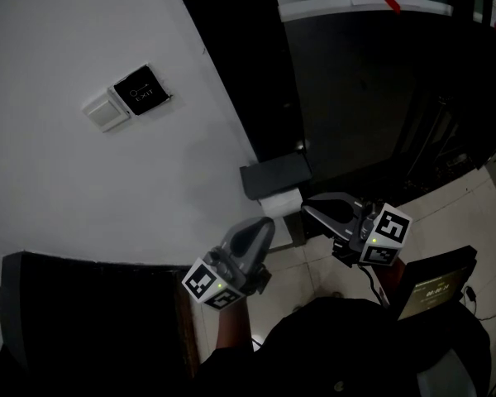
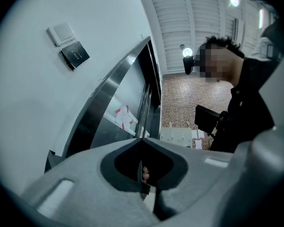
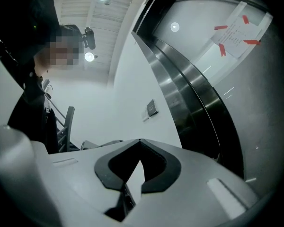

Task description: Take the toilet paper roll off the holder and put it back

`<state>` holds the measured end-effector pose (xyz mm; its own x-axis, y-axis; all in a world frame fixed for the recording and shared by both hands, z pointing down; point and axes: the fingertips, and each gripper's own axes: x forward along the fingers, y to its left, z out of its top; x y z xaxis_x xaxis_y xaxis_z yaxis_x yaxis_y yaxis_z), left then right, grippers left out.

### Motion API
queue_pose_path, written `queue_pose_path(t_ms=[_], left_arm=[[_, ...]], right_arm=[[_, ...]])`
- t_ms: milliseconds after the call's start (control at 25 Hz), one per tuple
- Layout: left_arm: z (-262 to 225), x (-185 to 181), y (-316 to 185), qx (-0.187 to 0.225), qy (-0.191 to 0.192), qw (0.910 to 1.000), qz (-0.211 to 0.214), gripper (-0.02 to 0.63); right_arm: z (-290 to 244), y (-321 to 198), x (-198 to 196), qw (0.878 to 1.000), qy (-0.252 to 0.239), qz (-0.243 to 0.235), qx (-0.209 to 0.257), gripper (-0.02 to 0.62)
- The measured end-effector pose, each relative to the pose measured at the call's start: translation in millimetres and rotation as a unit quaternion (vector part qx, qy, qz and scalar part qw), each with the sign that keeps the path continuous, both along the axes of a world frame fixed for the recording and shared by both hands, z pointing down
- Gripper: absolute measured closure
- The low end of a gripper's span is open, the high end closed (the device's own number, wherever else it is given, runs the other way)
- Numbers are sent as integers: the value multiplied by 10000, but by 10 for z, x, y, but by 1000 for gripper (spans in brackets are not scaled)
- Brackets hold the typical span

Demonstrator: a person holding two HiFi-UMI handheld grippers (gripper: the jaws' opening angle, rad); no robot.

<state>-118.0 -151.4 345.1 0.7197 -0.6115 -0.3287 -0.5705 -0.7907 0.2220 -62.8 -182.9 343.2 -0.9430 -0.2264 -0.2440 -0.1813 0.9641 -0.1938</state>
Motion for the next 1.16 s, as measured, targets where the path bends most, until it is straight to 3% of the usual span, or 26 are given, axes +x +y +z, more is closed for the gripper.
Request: queue_pose_path(t_ms=[1160], left_arm=[[42,49,36,-30,-10,9998,174,606]], right_arm=[[27,86,-8,9999,101,81,20,594]])
